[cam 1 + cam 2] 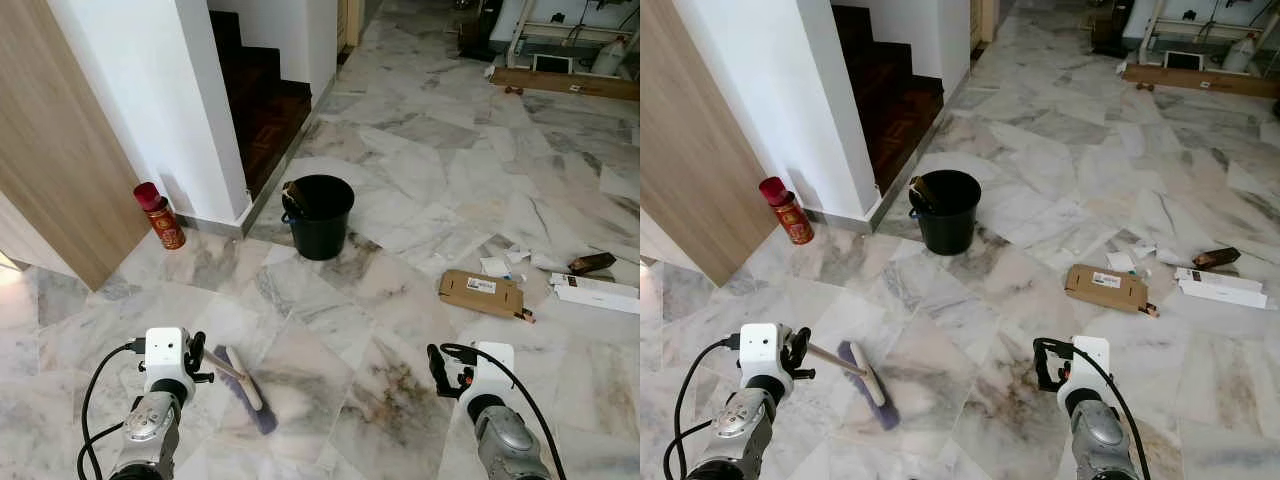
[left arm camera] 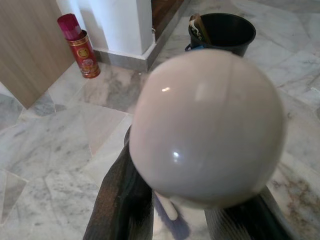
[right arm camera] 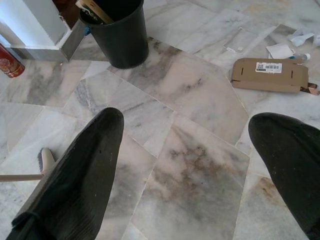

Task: Sweep floor

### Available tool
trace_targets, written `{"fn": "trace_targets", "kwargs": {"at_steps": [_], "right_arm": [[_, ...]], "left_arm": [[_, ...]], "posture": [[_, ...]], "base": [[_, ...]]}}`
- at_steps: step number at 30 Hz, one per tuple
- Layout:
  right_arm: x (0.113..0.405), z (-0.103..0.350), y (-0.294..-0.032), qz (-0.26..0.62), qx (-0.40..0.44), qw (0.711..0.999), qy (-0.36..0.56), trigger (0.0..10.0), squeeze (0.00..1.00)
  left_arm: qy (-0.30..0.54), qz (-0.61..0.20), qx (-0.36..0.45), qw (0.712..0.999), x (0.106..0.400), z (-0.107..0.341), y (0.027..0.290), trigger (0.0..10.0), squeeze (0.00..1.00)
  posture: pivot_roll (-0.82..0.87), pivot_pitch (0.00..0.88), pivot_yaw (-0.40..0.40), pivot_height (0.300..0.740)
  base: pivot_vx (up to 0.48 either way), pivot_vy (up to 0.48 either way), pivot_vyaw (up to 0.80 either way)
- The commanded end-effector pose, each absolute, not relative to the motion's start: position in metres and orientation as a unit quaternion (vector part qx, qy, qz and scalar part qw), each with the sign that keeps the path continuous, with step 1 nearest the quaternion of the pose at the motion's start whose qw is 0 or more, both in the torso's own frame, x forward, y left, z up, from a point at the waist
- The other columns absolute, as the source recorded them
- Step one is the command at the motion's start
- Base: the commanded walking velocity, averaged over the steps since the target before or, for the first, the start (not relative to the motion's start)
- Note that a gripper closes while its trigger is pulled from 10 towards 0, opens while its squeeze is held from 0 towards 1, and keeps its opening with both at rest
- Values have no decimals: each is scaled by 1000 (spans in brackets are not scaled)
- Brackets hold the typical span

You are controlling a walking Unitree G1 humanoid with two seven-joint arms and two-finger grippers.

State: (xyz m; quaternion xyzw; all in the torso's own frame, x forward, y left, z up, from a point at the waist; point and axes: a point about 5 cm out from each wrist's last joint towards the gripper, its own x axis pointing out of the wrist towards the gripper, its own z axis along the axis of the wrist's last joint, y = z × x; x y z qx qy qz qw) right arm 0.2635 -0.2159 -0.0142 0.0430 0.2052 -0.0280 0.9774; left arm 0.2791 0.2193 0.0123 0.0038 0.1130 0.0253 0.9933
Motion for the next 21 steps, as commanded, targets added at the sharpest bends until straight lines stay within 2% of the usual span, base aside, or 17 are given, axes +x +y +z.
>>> {"fn": "trace_targets", "kwargs": {"at_steps": [1,21], "right_arm": [[300,20,-215,-37,59,987,143,10000,0],[311,34,-217,-30,61,991,118,10000,0]], "left_arm": [[90,38,-9,995,298,31,224,10000,0],[93,39,-3,995,301,34,228,10000,0]], "posture": [[3,0,28,740],[14,32,25,740]], "base": [[0,0,0],[0,0,0]]}}
